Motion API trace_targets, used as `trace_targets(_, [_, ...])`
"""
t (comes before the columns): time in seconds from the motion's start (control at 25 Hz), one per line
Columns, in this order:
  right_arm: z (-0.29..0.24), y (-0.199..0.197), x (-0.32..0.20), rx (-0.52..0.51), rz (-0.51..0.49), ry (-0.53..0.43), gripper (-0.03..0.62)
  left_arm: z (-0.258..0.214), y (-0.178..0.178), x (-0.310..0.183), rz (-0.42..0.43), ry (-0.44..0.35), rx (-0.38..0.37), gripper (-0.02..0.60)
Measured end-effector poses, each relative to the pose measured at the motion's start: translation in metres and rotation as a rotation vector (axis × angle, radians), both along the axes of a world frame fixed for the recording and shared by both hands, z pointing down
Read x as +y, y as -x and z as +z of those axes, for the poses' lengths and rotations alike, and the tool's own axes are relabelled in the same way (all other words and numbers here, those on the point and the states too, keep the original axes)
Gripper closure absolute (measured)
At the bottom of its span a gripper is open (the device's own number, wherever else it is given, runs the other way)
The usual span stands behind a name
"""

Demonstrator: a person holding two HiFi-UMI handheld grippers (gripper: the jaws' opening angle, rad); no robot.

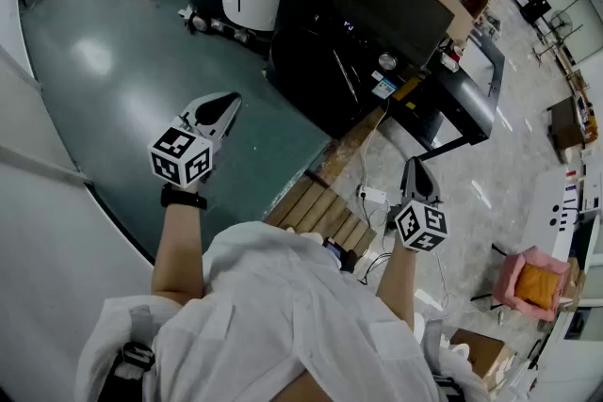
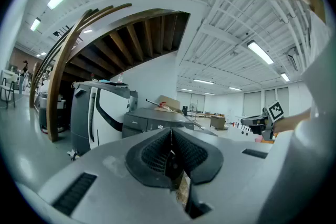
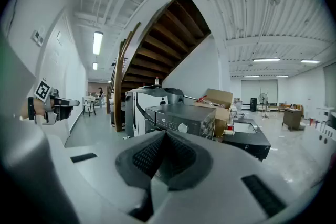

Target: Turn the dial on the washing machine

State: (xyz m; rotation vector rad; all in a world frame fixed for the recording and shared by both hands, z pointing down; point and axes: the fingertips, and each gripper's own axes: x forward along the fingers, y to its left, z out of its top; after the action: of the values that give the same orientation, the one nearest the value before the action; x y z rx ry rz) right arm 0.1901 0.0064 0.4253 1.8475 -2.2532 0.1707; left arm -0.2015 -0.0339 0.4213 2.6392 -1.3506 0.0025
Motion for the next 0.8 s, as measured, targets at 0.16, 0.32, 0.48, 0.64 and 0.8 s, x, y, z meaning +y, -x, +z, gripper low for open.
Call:
trace_targets(0.16, [-0.001, -0.002, 0.000, 0.007, -0.008, -0.002, 0.594, 0.001, -0.004, 0.000, 0.001, 0.000, 0.000, 0.565])
trace_targets(0.32, [0.000, -0.005, 0.002, 0.009, -0.008, -0.001, 0.594, 0.002, -0.009, 0.001, 0.013, 0.001, -0.005, 0.565])
trace_targets(0.48, [-0.002, -0.003, 0.004, 0.015, -0.010, -0.002, 0.594, 0.003, -0.009, 0.001, 0.016, 0.007, 0.000, 0.565])
trace_targets(0.64, [-0.008, -0.011, 0.005, -0.052, 0.025, -0.035, 0.592, 0.006, -0.008, 0.001, 0.019, 0.012, 0.003, 0.565])
trace_targets(0.8, [-0.005, -0.023, 0.008, -0.073, 0.073, -0.029, 0.592, 0.008, -0.010, 0.003, 0.029, 0.018, 0.001, 0.565])
